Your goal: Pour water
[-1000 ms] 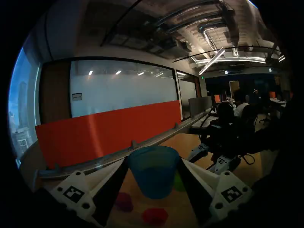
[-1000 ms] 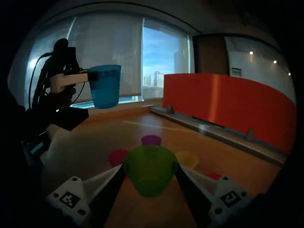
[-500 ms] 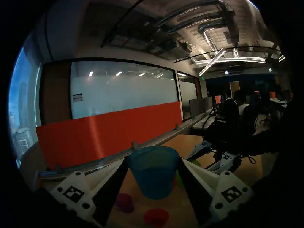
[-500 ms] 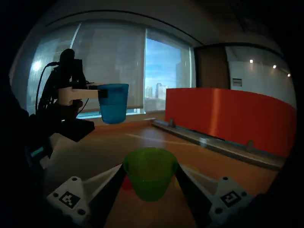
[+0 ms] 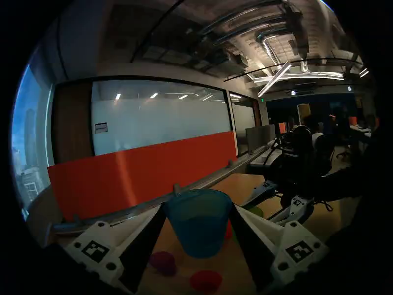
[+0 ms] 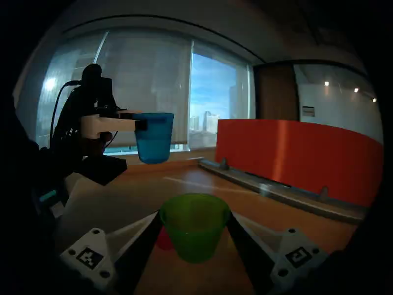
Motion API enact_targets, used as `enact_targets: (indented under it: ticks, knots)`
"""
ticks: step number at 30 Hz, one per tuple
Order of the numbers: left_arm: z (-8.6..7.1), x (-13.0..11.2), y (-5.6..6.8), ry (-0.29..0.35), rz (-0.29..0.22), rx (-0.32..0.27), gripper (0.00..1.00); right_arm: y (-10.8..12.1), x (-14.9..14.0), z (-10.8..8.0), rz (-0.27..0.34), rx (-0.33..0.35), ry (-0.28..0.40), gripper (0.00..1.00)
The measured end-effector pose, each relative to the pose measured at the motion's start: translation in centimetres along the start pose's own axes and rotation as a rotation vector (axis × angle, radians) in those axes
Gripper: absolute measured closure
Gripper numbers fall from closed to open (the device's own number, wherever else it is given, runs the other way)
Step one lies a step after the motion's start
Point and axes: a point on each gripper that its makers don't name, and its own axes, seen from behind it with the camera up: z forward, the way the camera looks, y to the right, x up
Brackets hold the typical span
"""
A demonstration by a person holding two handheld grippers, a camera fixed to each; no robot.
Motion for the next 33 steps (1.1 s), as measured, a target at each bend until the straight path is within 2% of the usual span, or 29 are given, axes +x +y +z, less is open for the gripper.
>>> enact_targets:
  ticks: [9,23,33]
  knots:
    - [0.0,0.7,-0.4,0.021,0.03,0.012,0.1,-1.1,0.5,0.3,0.013,0.031,0.009,0.07]
    - [0.5,1.6,-0.7,0.027,0.115,0.02,0.11,-3.1,0.8,0.7,0.025,0.084,0.014,0.08]
    - [1.2,2.5,-0.9,0.029,0.204,0.036,0.11,-4.4,0.9,0.7,0.019,0.114,0.011,0.08]
